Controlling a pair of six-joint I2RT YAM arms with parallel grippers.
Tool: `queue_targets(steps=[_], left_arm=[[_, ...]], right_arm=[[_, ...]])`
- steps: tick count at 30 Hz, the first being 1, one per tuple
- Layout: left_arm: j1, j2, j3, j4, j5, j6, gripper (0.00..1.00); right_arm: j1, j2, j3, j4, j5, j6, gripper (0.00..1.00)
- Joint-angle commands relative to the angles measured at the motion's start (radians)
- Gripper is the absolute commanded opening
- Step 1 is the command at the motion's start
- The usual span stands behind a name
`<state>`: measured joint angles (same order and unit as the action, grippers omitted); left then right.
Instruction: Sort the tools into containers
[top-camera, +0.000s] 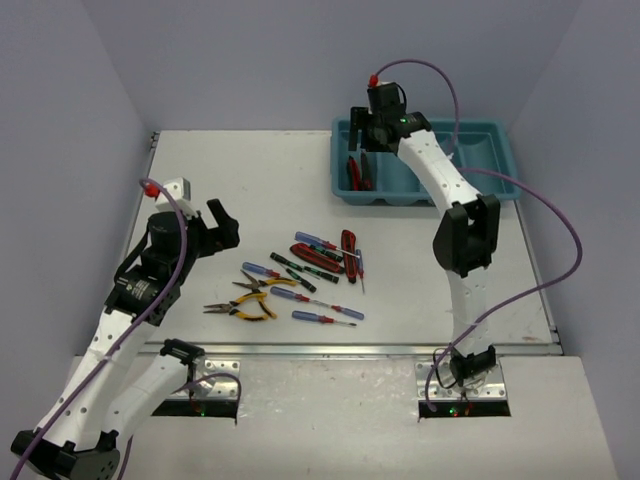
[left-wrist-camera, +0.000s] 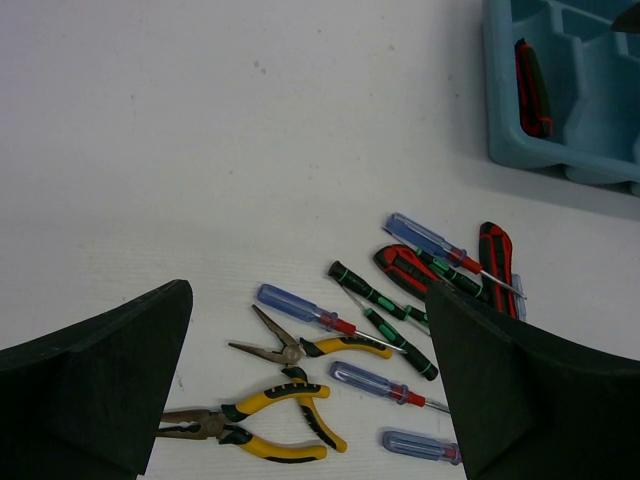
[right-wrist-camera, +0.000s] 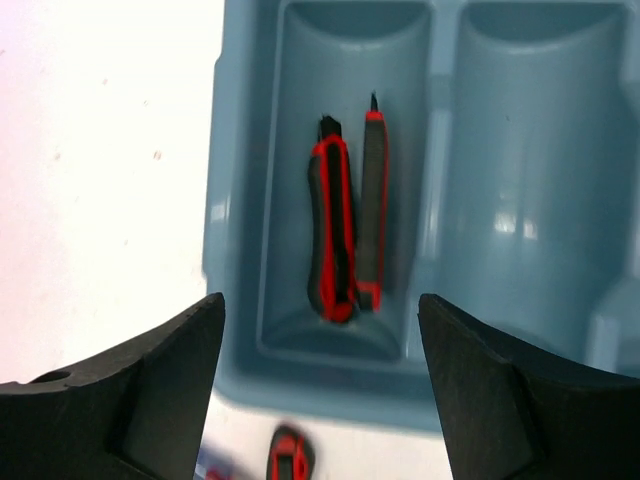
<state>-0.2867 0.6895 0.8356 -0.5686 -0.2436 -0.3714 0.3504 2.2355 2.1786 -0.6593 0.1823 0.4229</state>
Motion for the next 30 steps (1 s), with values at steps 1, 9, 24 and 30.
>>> queue_targets(steps=[1, 9, 24, 30], left_arm=[[0.011, -0.002, 0.003, 0.033, -0.003, 0.005, 1.00], [0.011, -0.004, 0.005, 0.033, -0.005, 0.005, 1.00], [0.011, 0.001, 0.003, 0.041, 0.020, 0.009, 1.00], [0.011, -0.006, 0.002, 0.039, 0.015, 0.008, 1.00]], right_arm=[[0.037, -0.219, -0.155, 0.011, -0.039, -0.028, 0.75], [0.215, -0.506, -0.737, 0.155, 0.033, 0.007, 0.42], [0.322, -0.506, -1.062, 0.253, -0.056, 0.117, 0.38], [0.334, -0.454, -1.049, 0.254, -0.057, 0.125, 0.38]])
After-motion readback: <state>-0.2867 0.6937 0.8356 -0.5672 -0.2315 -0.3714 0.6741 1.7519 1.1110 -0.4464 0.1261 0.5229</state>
